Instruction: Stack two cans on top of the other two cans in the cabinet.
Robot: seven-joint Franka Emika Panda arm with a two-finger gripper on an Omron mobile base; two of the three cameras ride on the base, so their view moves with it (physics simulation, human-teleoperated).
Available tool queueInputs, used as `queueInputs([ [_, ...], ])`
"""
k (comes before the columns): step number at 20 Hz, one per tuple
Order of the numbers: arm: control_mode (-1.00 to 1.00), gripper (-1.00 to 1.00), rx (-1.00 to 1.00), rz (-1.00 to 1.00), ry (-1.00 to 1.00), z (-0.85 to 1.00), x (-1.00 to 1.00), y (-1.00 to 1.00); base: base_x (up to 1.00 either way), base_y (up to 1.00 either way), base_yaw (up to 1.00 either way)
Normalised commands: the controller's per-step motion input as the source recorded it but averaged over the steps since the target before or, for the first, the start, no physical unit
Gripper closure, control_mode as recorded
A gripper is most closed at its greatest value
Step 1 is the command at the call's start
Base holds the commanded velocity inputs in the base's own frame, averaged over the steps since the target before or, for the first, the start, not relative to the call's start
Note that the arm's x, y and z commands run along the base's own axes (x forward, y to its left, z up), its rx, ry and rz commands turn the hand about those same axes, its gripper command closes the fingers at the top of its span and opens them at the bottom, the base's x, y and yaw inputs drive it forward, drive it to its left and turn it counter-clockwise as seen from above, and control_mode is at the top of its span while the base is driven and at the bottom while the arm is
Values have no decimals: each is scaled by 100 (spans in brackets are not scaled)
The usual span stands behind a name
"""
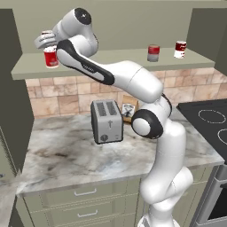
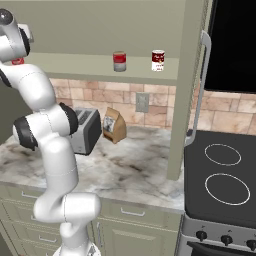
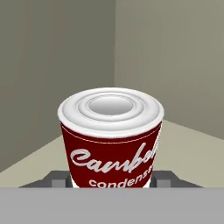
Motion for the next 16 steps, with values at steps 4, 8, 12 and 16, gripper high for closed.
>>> queueInputs([
  [4, -100, -100, 0, 0, 2, -10, 0, 1, 0, 0, 0],
  [8, -100, -100, 0, 0, 1, -6, 0, 1, 0, 0, 0],
  [12, -100, -100, 0, 0, 0, 0, -1, 0, 0, 0, 0],
  [16, -100, -100, 0, 0, 0, 0, -4, 0, 0, 0, 0],
])
